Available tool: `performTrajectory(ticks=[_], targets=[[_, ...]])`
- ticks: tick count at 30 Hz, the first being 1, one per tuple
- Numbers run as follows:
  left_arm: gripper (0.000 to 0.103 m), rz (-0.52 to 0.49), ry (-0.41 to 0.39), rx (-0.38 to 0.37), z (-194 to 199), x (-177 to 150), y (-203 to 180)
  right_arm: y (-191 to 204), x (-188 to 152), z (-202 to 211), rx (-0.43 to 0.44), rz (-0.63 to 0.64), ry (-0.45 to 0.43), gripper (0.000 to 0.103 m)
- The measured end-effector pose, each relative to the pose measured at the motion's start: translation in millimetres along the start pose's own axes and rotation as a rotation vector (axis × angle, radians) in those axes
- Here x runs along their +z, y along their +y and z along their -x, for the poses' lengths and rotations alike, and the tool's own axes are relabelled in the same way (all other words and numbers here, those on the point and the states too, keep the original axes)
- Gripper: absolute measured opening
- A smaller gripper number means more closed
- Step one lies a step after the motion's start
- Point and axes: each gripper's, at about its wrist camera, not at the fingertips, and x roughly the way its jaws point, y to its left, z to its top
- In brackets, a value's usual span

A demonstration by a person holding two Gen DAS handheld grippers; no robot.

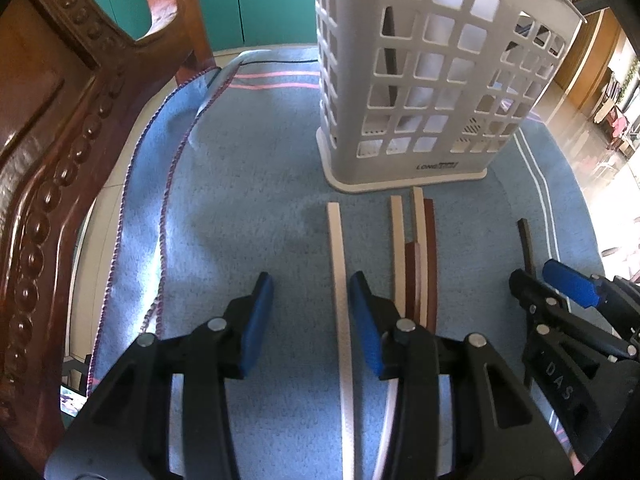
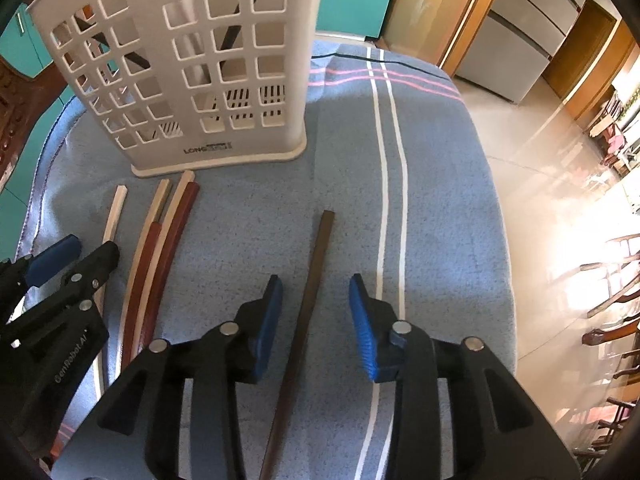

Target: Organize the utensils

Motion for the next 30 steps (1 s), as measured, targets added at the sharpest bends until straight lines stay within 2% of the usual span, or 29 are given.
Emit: performTrajectory(ticks=[2, 5, 7, 8, 9, 10, 14, 17, 19, 21, 22, 23, 30], targets=[[0.042, 0.002, -0.005, -0.001, -0.7, 1.0, 0.9, -3.8, 2.9, -2.7, 0.012, -0.009, 0.001, 0.036], [0.033, 0.016, -0.029, 0.004, -0.7, 2.8, 3.7, -10.2, 8.0, -7.0, 0.041, -0.027, 0.006, 0.036], [0.023, 0.025, -0.040, 0.008, -2.6, 5.6, 5.3, -14.1, 10.7, -8.8, 0.062, -0.037, 0.008, 0.034], [0.019, 0.023, -0.044, 0.009, -3.1, 6.4, 5.2, -15.2, 12.1, -9.5, 0.069, -0.035, 0.004, 0.031], [0.010, 0.020, -0.047, 0.009, -3.2, 6.7, 4.5, -15.5, 12.6, -9.4, 0.084, -0.029, 0.001, 0.014], [0.008, 0.018, -0.048, 0.005, -3.1, 6.9, 3.3, -16.6, 14.0, -10.7, 0.092, -0.027, 0.002, 0.010], [0.007, 0.028, -0.061, -0.043, 8.1, 6.0, 0.7, -21.3, 17.0, -2.9, 0.134, -0.031, -0.027, 0.007], [0.007, 0.031, -0.128, -0.082, 39.0, 8.9, 0.6, -30.4, 23.2, 38.8, 0.169, -0.033, -0.144, 0.006], [0.007, 0.038, -0.188, -0.122, 68.6, 11.9, 3.7, -32.5, 23.2, 49.4, 0.183, -0.034, -0.168, 0.006], [0.007, 0.038, -0.243, -0.154, 96.9, 14.7, 7.1, -43.0, 23.7, 83.7, 0.227, -0.039, -0.245, 0.006], [0.007, 0.032, -0.283, -0.170, 118.0, 14.8, 9.0, -53.6, 23.0, 114.1, 0.257, -0.037, -0.315, 0.006], [0.007, 0.027, -0.313, -0.179, 132.7, 15.5, 10.8, -53.6, 23.0, 114.1, 0.257, -0.037, -0.315, 0.006], [0.007, 0.026, -0.554, -0.299, 241.4, 36.9, 25.8, -86.0, 29.2, 199.5, 0.335, -0.093, -0.514, 0.006]])
